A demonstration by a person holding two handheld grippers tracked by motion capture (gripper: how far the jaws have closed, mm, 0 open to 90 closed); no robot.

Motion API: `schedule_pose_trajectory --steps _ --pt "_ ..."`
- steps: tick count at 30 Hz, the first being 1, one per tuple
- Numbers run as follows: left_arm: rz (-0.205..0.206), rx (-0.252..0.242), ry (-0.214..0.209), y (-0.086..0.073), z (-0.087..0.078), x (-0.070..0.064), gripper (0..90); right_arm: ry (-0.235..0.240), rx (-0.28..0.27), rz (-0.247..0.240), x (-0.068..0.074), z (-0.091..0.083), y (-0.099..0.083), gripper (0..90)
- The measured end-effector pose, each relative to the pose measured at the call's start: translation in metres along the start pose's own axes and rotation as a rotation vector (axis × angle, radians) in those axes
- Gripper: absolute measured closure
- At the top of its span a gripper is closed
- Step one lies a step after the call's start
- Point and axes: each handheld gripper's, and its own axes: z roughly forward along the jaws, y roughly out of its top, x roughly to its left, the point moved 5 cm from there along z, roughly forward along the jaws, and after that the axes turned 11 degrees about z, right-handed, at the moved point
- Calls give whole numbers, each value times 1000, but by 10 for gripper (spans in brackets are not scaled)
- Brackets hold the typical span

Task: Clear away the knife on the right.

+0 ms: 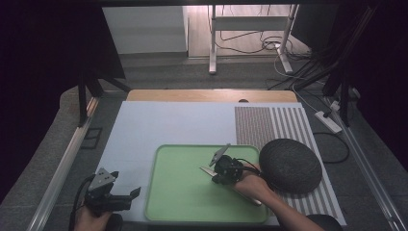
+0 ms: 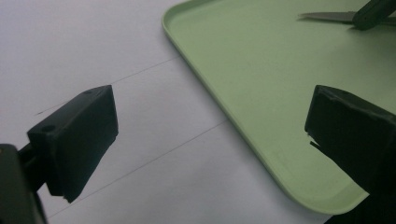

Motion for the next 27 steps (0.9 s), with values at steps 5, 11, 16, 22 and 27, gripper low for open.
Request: schedule_pose_trajectory --steps 5,11,16,22,27 --pt "5 0 2 0 0 -1 35 -81 19 12 -17 -10 -10 898" --pt "6 1 1 0 0 0 35 -101 31 81 -36 -24 -29 898" --pt "7 4 2 0 0 -1 36 -117 35 124 -47 -35 -45 899" --pt "7 3 2 1 0 -1 35 -114 31 165 -57 -45 -60 898" --pt "5 3 2 0 0 -1 36 -115 31 178 -59 -48 -65 898"
